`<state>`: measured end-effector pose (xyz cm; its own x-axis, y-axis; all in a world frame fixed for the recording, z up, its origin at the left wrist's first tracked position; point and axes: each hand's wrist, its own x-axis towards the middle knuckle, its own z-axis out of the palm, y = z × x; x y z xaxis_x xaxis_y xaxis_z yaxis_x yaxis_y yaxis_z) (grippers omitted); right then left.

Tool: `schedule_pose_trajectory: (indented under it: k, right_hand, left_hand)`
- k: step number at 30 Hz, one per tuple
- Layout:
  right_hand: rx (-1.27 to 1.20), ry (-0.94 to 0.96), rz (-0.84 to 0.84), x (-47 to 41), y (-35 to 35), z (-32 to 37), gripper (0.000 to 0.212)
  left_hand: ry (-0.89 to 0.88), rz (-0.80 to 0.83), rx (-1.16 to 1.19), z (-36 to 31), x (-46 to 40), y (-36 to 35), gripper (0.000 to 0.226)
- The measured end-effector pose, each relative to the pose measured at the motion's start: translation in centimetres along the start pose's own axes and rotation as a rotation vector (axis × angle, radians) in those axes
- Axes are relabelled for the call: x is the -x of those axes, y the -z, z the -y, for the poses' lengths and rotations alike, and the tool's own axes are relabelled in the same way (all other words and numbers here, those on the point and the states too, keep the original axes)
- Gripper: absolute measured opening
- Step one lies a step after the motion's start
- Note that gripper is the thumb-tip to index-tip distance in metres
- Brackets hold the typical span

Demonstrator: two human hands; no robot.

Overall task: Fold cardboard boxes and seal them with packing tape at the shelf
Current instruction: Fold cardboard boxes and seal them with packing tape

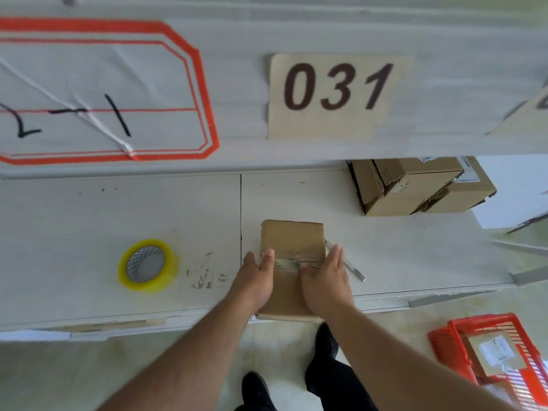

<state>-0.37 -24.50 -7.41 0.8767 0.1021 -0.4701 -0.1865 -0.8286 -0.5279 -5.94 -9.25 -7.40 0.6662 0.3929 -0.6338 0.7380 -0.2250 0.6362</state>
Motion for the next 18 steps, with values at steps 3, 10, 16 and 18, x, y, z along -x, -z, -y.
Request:
schedule_pose_trajectory:
  k: [3, 10, 16, 18]
  right_hand:
    - [0.4, 0.576, -0.116, 1.5, -2.7, 0.1, 0.07]
    - [0.644, 0.681, 0.012, 1.3, -1.3, -2.7, 0.079]
    - [0.367, 0.275, 0.026, 1.9, -0.1, -3.7, 0.077]
    - [0.077, 0.165, 0.061, 2.1, -0.6, -3.4, 0.074]
  left_hand:
    - [-0.016, -0.002, 0.013, -0.1, -2.1, -1.0, 0.066]
    - [0.005, 0.016, -0.003, 1.3, -3.5, -1.5, 0.062]
    - [-0.017, -0.005, -0.014, 1.0, -2.9, -1.7, 0.072]
    - [0.003, -0.005, 0.045, 0.6, -2.4, -1.8, 0.07]
